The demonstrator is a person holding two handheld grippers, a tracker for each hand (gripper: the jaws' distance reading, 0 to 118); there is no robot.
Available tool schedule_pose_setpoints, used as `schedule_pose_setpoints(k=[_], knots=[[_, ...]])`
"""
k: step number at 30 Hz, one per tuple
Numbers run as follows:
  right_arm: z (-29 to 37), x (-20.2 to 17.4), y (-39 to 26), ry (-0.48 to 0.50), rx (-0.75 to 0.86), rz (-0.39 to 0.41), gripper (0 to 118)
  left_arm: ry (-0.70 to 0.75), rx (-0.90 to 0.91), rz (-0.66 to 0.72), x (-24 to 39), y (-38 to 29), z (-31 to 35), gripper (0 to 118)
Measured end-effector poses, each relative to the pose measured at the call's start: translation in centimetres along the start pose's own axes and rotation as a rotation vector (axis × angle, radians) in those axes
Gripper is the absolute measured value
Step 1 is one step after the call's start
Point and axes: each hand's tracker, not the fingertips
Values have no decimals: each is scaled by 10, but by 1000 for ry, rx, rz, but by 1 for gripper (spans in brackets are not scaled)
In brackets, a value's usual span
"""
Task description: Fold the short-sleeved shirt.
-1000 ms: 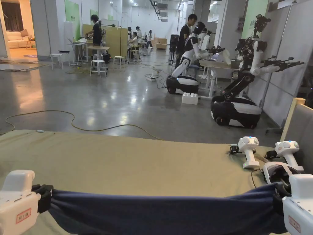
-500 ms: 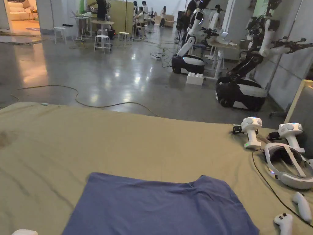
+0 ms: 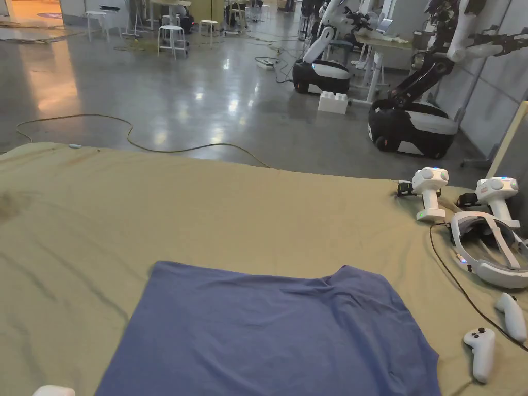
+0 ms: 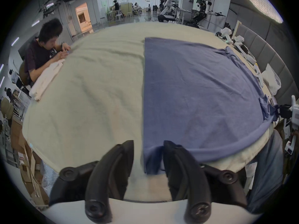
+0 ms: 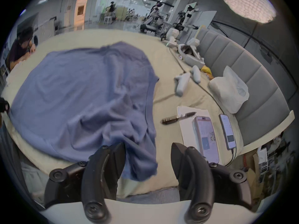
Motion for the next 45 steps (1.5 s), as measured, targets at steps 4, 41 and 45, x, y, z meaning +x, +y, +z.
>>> schedule_pose_setpoints(k=[4, 41, 45], knots=[[26, 2, 39, 13, 161, -71, 65, -30, 157, 32, 5, 27, 24, 50], [94, -79, 146, 55, 834, -134, 0, 43, 764, 76, 81, 133, 114, 0], [85, -83, 139, 76, 794, -117, 0, 32, 622, 70, 60, 107, 103, 0]])
